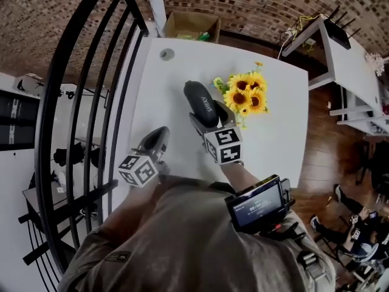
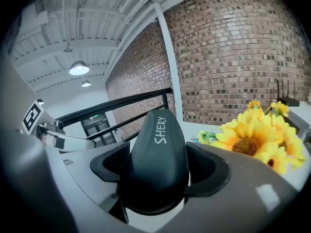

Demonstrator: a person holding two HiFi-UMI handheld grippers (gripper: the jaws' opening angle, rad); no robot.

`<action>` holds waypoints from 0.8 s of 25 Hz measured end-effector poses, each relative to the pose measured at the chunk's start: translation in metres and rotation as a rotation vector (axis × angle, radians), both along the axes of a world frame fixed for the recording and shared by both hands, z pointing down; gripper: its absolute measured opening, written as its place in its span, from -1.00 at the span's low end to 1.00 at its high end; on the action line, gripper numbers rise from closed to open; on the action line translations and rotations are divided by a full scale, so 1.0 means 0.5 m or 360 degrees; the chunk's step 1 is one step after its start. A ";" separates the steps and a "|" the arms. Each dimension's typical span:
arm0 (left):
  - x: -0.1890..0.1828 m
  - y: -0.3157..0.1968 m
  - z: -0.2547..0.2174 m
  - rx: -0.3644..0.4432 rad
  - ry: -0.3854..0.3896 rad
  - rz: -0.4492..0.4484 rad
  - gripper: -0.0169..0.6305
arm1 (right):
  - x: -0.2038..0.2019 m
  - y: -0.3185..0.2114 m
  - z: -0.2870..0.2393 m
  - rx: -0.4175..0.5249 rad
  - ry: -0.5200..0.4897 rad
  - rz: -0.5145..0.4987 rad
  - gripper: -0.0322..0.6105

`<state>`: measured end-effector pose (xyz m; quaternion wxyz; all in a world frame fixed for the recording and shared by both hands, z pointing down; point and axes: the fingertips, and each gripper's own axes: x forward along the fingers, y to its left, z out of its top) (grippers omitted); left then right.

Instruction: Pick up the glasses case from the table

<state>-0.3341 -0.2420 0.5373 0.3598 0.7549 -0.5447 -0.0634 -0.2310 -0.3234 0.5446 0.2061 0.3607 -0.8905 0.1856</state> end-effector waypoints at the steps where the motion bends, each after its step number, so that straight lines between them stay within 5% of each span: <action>1: 0.015 -0.001 -0.006 0.0015 -0.0010 0.0021 -0.94 | 0.017 0.006 -0.013 0.0016 -0.0022 0.0018 0.23; 20: 0.361 0.092 -0.108 0.0215 -0.0044 0.0202 -0.94 | 0.425 0.178 -0.132 0.0167 -0.0151 0.0270 0.23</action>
